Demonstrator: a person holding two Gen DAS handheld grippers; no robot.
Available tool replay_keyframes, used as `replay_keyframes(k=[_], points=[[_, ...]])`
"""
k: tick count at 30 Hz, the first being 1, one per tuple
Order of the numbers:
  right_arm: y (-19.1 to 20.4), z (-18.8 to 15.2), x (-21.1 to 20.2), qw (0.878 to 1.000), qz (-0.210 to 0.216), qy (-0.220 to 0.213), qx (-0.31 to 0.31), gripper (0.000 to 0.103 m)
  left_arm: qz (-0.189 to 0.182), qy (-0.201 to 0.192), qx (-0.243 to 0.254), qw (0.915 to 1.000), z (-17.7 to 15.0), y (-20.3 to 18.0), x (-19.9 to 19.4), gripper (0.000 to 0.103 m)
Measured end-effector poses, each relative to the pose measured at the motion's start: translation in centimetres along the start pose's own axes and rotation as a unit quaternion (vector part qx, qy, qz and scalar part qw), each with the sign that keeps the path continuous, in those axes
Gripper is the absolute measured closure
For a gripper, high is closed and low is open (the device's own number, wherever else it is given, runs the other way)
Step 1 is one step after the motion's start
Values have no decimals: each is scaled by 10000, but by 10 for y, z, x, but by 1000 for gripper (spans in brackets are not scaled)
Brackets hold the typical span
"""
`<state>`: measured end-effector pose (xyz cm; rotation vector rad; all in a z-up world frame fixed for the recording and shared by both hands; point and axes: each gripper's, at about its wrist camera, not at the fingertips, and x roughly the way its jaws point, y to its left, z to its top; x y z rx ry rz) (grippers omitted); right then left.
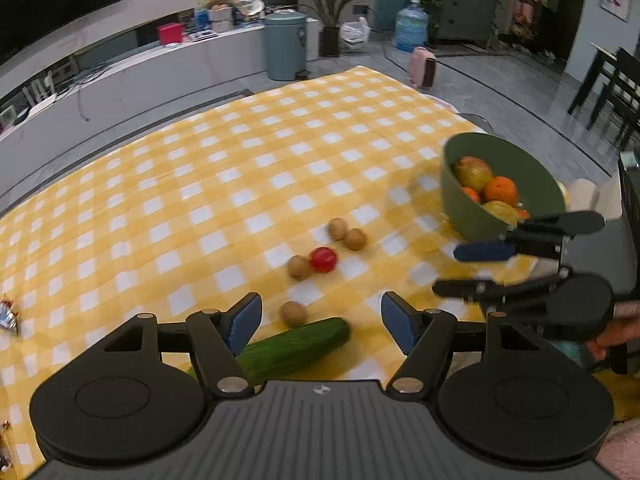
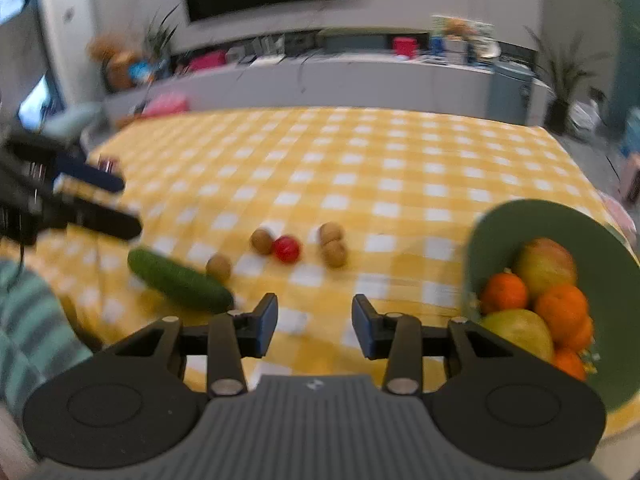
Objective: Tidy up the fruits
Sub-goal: 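Grasp the green cucumber at its middle with the right tool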
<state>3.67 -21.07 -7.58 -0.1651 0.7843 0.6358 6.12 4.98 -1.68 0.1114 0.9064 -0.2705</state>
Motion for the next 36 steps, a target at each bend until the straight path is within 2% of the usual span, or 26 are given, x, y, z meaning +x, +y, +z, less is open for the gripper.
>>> replay_keyframes(k=[4,5,6,7,12,16,24,28,31,36], points=[[24,7,22,9980,262,262,-518,62,135,28,-380,9992,-7,28,-1,23],[32,10,28,9965,312,318,-701,57,152,23,-484,9987,-8,35,-2,23],[39,12,33,9948,372,349,-877,47,168,4,-609,9980,-10,43,-3,23],[48,14,38,9925,464,371,-1071,44,176,-14,-707,9973,-12,49,-5,23],[82,26,61,9808,810,483,-1708,44,260,-56,-1238,9920,-22,80,-8,23],[105,35,79,9710,1058,495,-2085,44,178,-33,-1561,9876,-31,99,-9,23],[126,39,106,9465,1128,712,-2938,45,59,42,-1803,9836,-43,117,-7,23],[127,43,121,9422,1125,858,-3038,47,19,61,-1750,9846,-43,116,-3,23],[127,44,127,9430,1197,968,-2951,51,-4,61,-1715,9852,-43,116,-1,23],[128,44,131,9437,1238,960,-2913,51,-12,54,-1754,9845,-44,118,-2,23]])
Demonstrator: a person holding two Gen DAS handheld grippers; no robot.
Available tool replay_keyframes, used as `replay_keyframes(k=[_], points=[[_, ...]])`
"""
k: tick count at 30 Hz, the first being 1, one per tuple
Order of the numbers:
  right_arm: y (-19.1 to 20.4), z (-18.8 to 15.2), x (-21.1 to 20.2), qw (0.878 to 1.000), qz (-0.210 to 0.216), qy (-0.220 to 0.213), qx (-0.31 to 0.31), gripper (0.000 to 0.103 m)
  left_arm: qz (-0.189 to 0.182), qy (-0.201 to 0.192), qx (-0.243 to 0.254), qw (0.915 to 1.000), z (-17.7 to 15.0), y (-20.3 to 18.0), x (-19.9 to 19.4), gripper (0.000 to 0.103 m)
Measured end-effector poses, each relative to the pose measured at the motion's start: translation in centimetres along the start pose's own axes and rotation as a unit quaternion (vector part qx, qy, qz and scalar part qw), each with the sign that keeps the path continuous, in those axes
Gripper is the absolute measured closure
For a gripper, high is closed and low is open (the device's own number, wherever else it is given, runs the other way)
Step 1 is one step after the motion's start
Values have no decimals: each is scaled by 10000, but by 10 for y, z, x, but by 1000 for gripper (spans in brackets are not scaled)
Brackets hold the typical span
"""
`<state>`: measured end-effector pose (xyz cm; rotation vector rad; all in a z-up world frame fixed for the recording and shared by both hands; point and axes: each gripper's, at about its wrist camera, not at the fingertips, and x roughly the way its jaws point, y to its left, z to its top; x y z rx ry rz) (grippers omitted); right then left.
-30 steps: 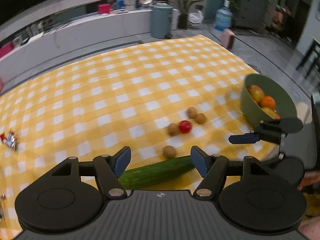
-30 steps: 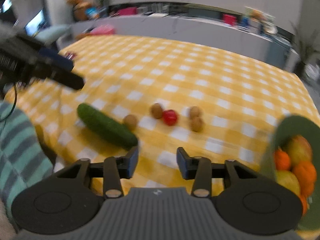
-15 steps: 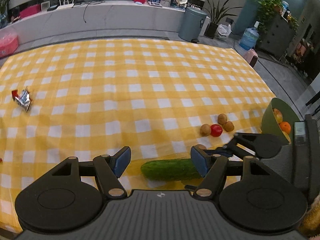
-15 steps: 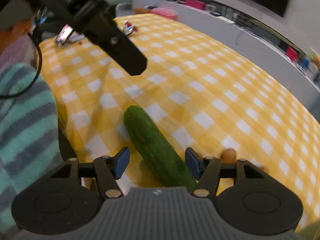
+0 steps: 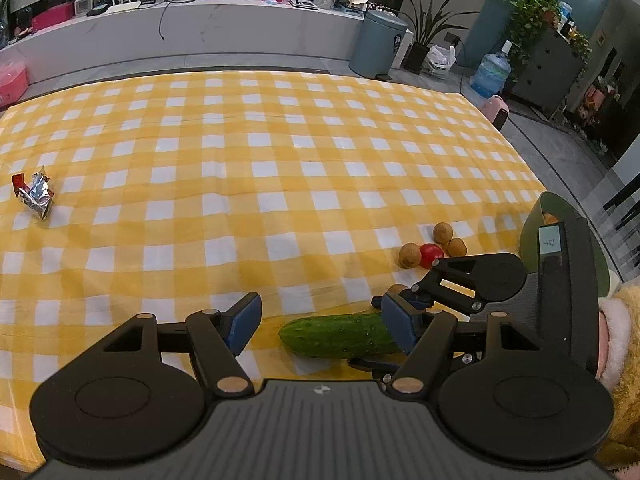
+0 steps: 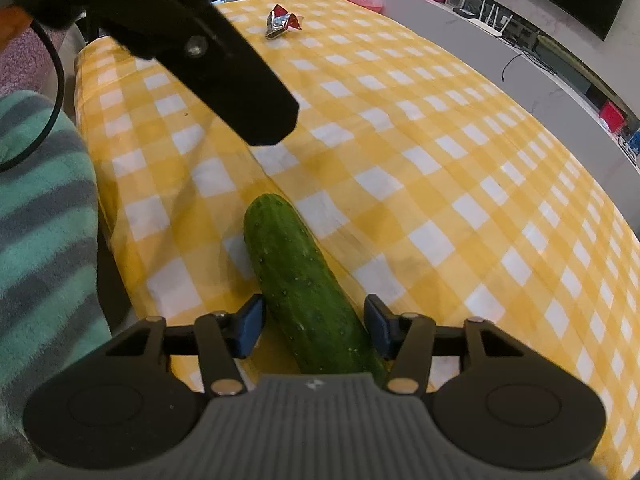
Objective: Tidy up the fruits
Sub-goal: 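Grasp the green cucumber at its middle with the right tool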
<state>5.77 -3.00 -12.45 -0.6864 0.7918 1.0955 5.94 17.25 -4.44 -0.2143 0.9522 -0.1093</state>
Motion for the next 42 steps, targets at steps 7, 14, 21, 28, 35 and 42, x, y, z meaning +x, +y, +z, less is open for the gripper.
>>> replay_keyframes(k=[7,14,21,28,35,42], points=[[16,-7,-9,9993,-255,-147,-250,60,43,-48,17,10000,-2,-4,-3,22],[10,-31,-45,9962,-264,-532,638,67,95,-15,148,9998,0,-15,-1,22],[-3,-60,-87,9836,-394,-911,1508,68,50,-60,475,9988,3,-39,5,23],[-24,-100,-127,9575,-1121,-1132,2403,68,197,-281,1393,9897,-1,-80,24,26],[-55,-145,-127,9262,-1482,-911,3346,68,206,13,1861,9823,-4,-108,67,33],[-58,-155,-117,9321,-1221,-545,3366,68,259,430,1930,9799,-8,-112,107,49]])
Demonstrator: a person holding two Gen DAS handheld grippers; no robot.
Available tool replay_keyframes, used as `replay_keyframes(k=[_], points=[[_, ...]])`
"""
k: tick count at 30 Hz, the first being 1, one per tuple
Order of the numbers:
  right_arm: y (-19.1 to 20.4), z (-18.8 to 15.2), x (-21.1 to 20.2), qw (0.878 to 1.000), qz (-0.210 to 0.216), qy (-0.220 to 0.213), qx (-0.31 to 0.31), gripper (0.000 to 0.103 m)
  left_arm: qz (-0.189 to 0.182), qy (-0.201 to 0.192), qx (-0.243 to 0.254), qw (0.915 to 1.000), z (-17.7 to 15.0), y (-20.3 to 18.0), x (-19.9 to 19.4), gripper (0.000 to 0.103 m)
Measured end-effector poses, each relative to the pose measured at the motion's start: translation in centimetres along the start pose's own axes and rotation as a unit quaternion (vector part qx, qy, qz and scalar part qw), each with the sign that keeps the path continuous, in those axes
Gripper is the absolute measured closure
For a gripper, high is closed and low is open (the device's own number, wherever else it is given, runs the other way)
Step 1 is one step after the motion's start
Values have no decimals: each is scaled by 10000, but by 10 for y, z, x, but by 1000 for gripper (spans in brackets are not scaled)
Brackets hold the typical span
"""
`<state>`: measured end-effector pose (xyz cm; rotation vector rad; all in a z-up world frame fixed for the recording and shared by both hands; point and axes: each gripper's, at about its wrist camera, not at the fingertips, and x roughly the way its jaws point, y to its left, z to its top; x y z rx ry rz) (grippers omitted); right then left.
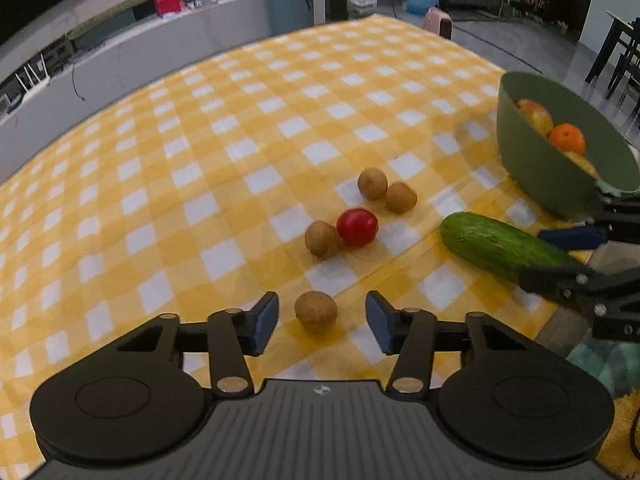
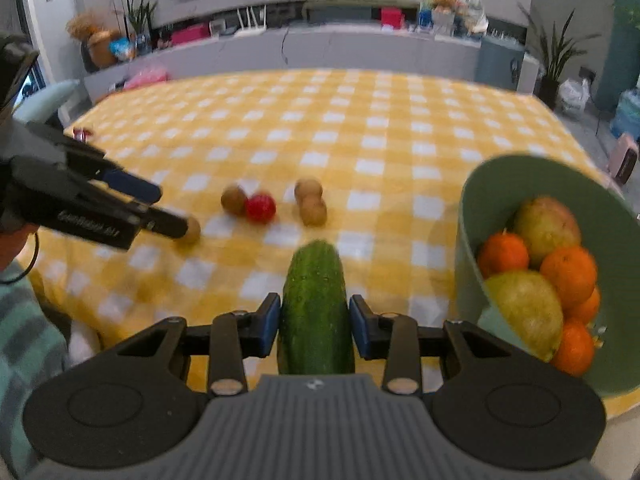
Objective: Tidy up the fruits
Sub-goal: 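Grasp the green cucumber at its middle with the right tool, then grasp a brown kiwi with the left tool while the right tool lifts the cucumber, then lower the kiwi and cucumber into the green colander with both tools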
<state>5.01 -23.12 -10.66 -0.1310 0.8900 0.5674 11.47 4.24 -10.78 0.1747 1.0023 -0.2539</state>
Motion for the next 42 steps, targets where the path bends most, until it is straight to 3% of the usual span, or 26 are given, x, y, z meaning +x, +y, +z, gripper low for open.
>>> replay_keyframes(k=[10,15,28,37,42], points=[[-12,-5,12,9996,188,121,172,68,-40,210,-202,9996,1,6,18,60],[-12,-4,17,9990,292,123,302,67,48,299,-157,9994,2,3,23,73],[-14,-1,25,9985,310,101,441,68,-60,127,-181,9997,8,-3,5,74],[-18,-2,-13,9956,403,-501,682,68,-445,-353,-40,9984,29,-34,-40,74],[-36,5,-50,9916,247,-952,846,68,-690,-625,89,9956,47,-59,-55,74]])
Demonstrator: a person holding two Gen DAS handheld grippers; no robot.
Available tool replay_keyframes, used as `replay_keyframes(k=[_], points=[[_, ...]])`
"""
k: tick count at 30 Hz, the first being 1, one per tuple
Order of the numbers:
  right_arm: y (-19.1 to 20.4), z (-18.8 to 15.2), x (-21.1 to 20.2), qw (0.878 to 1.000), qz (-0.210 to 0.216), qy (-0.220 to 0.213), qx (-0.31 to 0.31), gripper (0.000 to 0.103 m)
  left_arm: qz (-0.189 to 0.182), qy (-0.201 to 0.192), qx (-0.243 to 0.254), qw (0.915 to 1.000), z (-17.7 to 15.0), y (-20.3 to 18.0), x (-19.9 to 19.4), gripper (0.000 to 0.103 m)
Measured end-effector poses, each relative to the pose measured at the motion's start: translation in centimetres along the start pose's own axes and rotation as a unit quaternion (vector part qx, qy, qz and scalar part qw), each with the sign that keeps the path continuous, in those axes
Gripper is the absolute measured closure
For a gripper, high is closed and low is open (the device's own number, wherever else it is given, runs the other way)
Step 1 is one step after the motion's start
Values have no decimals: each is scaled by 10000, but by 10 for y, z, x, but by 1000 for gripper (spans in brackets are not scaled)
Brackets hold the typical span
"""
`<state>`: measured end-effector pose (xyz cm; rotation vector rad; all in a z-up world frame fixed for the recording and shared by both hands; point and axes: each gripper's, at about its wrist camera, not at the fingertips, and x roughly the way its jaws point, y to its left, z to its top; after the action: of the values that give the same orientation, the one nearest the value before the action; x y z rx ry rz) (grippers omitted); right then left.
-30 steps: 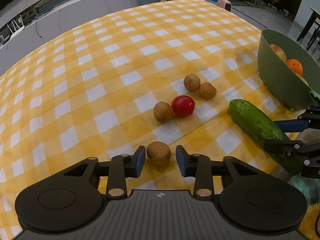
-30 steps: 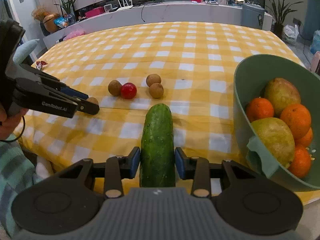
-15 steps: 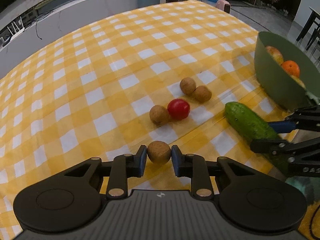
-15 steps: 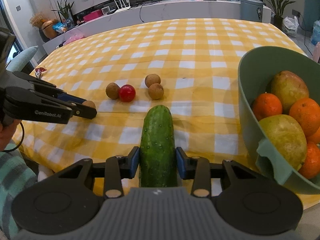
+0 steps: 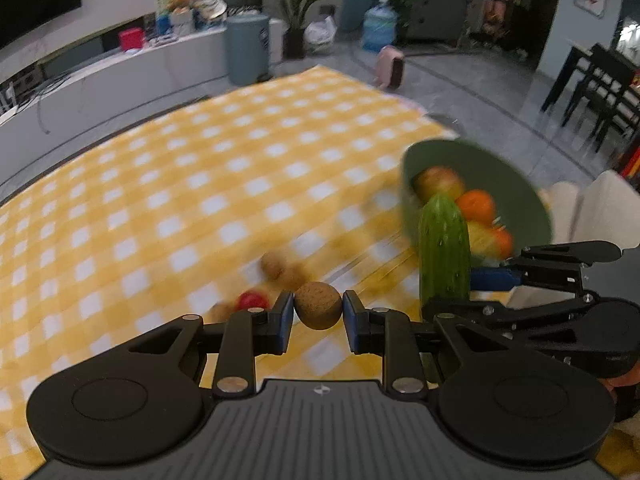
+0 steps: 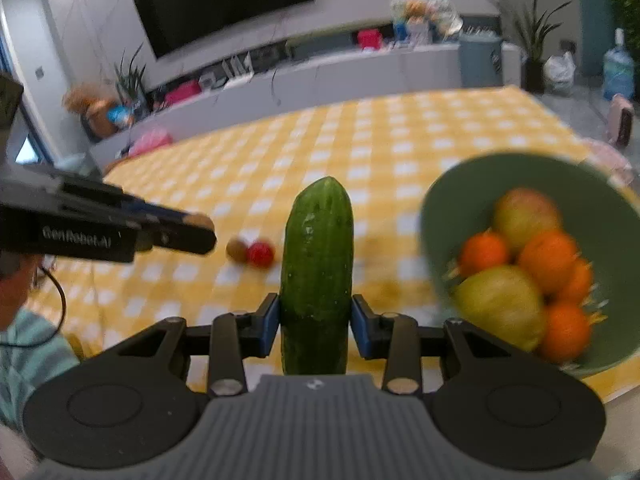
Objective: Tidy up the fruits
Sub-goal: 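Lower the kiwi and cucumber into the green colander with both tools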
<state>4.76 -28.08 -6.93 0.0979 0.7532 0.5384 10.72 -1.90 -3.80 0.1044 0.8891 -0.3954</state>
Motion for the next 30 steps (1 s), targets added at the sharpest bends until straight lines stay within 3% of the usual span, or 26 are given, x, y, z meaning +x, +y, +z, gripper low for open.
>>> replay_keyframes(k=[4,7,15,20,27,30], points=[[-23,18,-34,9990,-222,-394,20,68,-156,-148,150,9997,18,-23,1,74],[-50,31,-56,9973,-49,-573,461,68,-272,-244,297,9989,32,-41,6,74],[-86,58,-98,9934,-637,-905,302,68,-573,-350,616,9958,58,-82,24,74],[-107,67,-93,9903,-1216,-669,52,68,-610,-362,682,9952,69,-97,41,74],[-129,57,-57,9885,-1513,56,-21,68,-549,-181,818,9950,70,-108,59,74],[-131,59,-48,9876,-1562,130,-123,68,-550,-121,857,9947,68,-110,62,74]])
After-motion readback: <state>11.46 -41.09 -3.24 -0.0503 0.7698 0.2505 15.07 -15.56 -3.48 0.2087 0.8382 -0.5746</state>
